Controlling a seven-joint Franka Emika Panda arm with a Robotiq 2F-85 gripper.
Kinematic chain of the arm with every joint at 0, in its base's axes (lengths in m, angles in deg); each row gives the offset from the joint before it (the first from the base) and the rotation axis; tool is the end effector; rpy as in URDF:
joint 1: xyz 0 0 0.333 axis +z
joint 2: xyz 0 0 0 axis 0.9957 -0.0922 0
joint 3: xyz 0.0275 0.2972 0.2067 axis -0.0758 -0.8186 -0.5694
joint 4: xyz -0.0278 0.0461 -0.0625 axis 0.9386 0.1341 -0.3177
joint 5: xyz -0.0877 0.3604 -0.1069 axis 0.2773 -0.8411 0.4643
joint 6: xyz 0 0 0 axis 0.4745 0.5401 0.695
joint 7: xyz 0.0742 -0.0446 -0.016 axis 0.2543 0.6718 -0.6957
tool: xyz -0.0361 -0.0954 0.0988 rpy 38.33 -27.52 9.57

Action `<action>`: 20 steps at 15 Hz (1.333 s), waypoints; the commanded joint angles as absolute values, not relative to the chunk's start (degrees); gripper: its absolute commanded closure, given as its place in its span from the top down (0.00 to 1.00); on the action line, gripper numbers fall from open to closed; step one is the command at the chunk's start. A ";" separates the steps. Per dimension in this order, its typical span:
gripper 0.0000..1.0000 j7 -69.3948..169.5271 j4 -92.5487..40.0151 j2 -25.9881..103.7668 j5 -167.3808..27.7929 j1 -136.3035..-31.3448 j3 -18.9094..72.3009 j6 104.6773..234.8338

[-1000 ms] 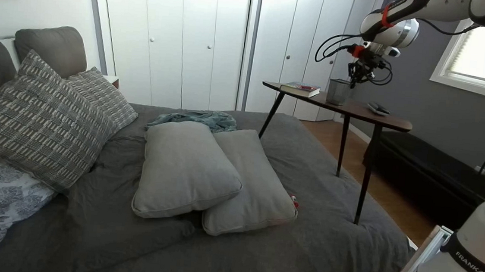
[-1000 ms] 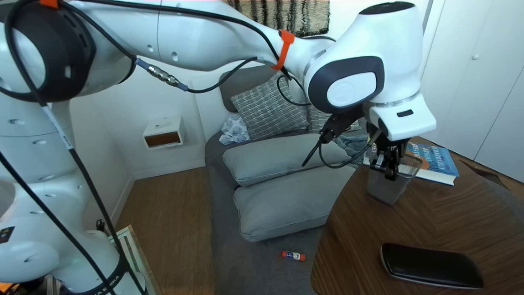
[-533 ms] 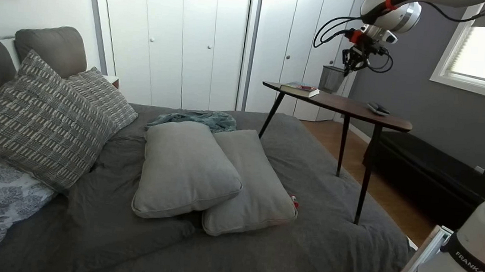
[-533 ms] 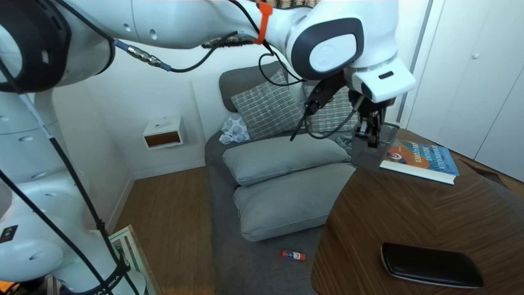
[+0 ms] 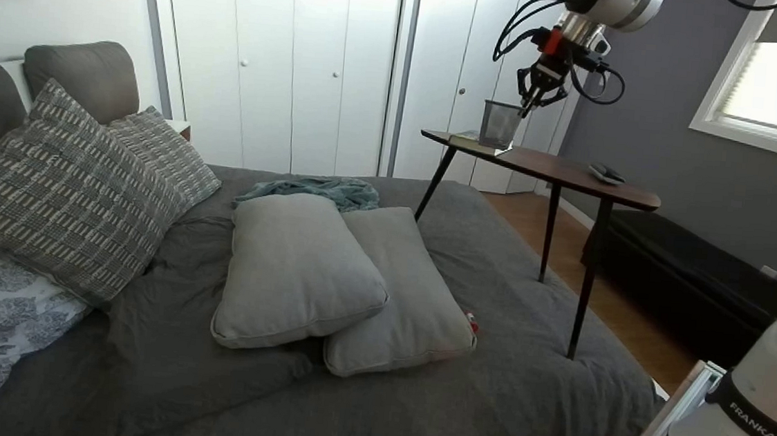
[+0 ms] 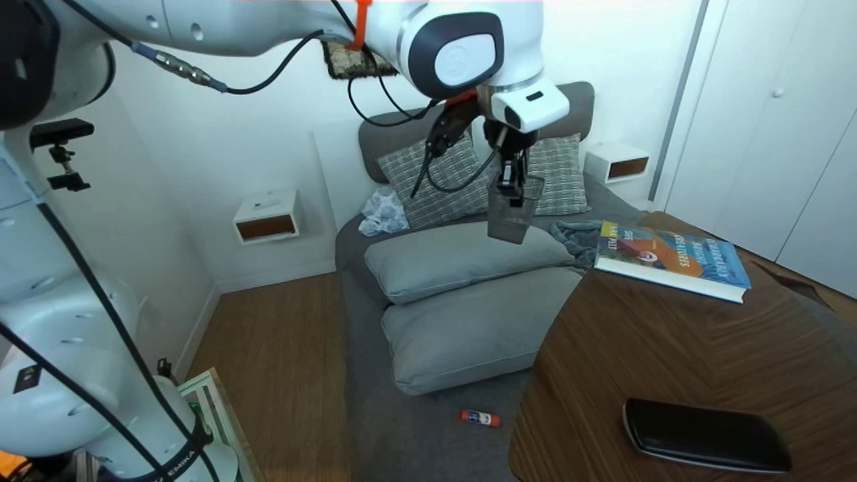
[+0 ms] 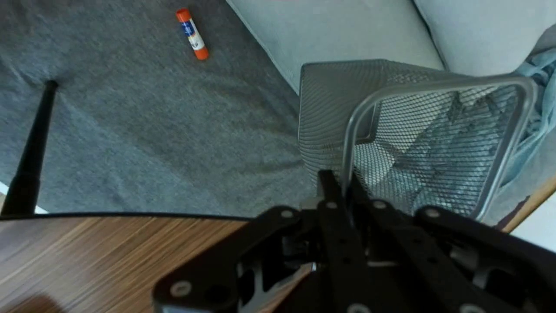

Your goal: Place the small bin on the bed

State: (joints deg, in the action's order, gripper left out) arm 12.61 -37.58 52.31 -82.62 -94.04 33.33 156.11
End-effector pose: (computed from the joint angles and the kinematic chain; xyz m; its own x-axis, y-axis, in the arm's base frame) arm 0.5754 -0.1921 0.5467 0.3972 -0.9148 0.0736 -0.8735 -0.4014 -0.2754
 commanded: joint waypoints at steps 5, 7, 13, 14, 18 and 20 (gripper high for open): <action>0.06 4.46 -40.08 46.46 -78.15 -93.34 33.40 156.43; 0.06 4.59 -39.75 45.73 -78.16 -93.31 33.44 156.62; 0.02 -6.06 -38.04 41.55 -77.26 -91.55 32.90 156.02; 0.02 -10.49 -38.15 39.45 -76.50 -90.66 32.83 157.50; 0.02 -26.59 -37.49 30.19 -74.81 -86.35 33.86 167.60; 0.02 -34.45 -36.31 25.39 -72.53 -83.95 35.35 170.81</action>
